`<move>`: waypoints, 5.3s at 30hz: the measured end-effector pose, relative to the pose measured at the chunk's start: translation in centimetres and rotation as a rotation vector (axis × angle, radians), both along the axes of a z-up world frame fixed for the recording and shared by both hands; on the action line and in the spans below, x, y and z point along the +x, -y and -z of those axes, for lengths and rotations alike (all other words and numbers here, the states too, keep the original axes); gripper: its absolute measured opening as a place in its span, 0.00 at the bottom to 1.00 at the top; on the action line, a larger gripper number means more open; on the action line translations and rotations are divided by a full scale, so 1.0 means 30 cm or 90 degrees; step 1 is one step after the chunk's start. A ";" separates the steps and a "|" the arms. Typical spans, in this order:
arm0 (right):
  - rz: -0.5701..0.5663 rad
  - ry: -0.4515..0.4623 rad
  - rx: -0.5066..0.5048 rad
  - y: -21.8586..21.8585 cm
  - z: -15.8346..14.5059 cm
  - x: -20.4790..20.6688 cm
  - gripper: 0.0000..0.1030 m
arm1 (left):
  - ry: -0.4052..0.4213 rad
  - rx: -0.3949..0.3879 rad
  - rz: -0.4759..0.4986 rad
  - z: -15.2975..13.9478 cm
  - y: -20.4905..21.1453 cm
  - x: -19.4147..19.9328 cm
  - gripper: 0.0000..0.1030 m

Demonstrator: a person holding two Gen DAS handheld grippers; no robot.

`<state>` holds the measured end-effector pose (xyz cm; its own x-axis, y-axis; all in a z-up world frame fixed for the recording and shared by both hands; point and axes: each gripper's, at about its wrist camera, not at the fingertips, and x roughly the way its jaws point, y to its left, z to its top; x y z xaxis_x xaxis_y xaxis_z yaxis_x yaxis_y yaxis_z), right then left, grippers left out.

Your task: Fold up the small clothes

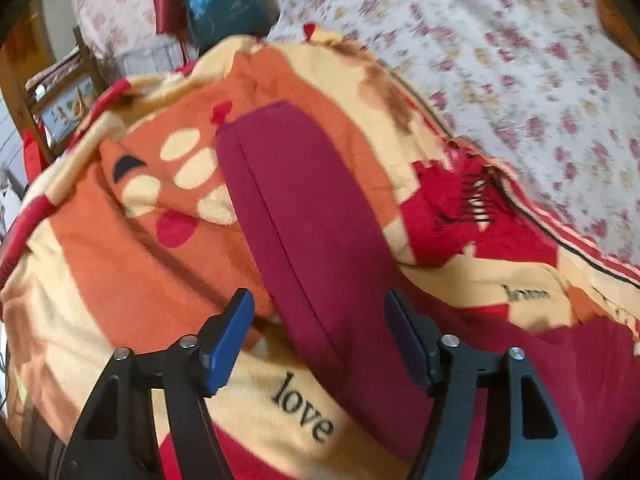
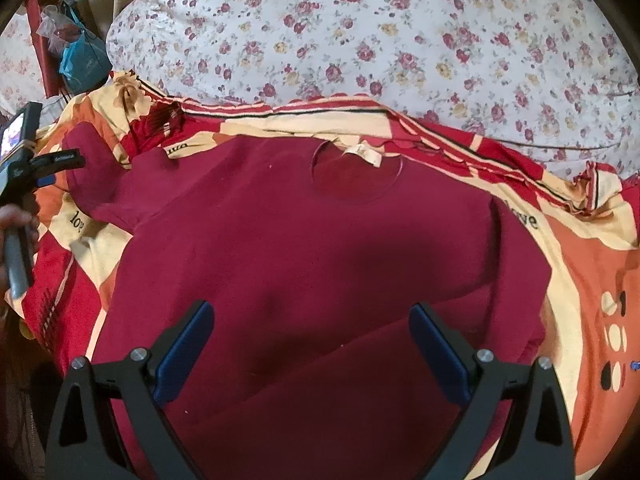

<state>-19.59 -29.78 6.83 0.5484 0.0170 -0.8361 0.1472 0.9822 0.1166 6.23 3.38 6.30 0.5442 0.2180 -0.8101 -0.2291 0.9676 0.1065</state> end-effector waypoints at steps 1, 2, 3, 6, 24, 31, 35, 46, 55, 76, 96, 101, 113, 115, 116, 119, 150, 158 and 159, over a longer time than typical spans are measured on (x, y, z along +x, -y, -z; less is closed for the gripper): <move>-0.002 -0.003 0.000 -0.002 0.003 0.004 0.97 | -0.010 0.002 -0.006 0.016 -0.008 0.015 0.41; -0.003 -0.004 0.000 -0.004 0.003 0.007 0.97 | -0.020 0.000 -0.008 0.034 -0.014 0.030 0.36; -0.004 -0.004 0.000 -0.005 0.004 0.009 0.97 | -0.026 -0.010 -0.007 0.050 -0.022 0.042 0.31; -0.004 -0.004 0.000 -0.006 0.002 0.011 0.97 | -0.022 -0.030 0.002 0.067 -0.025 0.051 0.14; 0.026 0.031 0.041 0.086 -0.056 -0.027 0.80 | 0.086 -0.215 0.278 -0.200 0.389 -0.248 0.00; 0.064 0.048 0.044 0.177 -0.084 -0.077 0.80 | 0.048 -0.247 0.428 -0.181 0.746 -0.454 0.00; 0.090 0.044 0.043 0.235 -0.073 -0.106 0.80 | -0.010 -0.245 0.495 -0.065 0.927 -0.528 0.00; 0.113 0.031 0.049 0.310 -0.050 -0.120 0.80 | -0.022 -0.291 0.575 -0.106 0.807 -0.623 0.20; 0.010 0.025 0.045 0.152 -0.050 0.035 0.81 | 0.070 -0.079 0.412 -0.117 0.541 -0.548 0.20; 0.062 0.035 0.158 0.313 0.059 0.063 0.27 | -0.006 -0.082 0.363 0.040 0.571 -0.508 0.20; 0.092 0.077 -0.090 0.321 -0.132 -0.204 0.47 | 0.053 -0.133 0.401 -0.117 0.652 -0.640 0.20; 0.102 0.088 -0.120 0.320 -0.159 -0.256 0.50 | 0.044 -0.156 0.420 -0.127 0.689 -0.677 0.20; 0.110 0.041 -0.150 0.329 -0.107 -0.313 0.53 | 0.035 -0.141 0.443 -0.122 0.740 -0.754 0.20; 0.110 0.038 -0.153 0.329 -0.101 -0.319 0.53 | 0.035 -0.140 0.443 -0.121 0.740 -0.758 0.20; 0.109 0.037 -0.155 0.328 -0.098 -0.320 0.53 | 0.034 -0.138 0.444 -0.119 0.742 -0.759 0.20; 0.104 0.030 -0.166 0.321 -0.088 -0.320 0.53 | 0.028 -0.132 0.448 -0.113 0.749 -0.765 0.20; 0.031 0.021 -0.061 0.281 -0.120 -0.358 0.54 | 0.019 -0.081 0.472 -0.081 0.723 -0.854 0.20; -0.106 -0.058 0.185 0.186 -0.014 -0.403 0.54 | 0.010 -0.089 0.457 -0.067 0.667 -0.860 0.20; -0.109 -0.072 0.191 0.173 0.012 -0.403 0.54 | 0.008 -0.090 0.456 -0.065 0.660 -0.860 0.20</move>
<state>-31.68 -34.98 6.45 0.4205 0.3543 -0.8353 0.0113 0.9185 0.3953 -19.56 -16.42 8.26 0.5237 -0.3012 -0.7969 0.4650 0.8848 -0.0289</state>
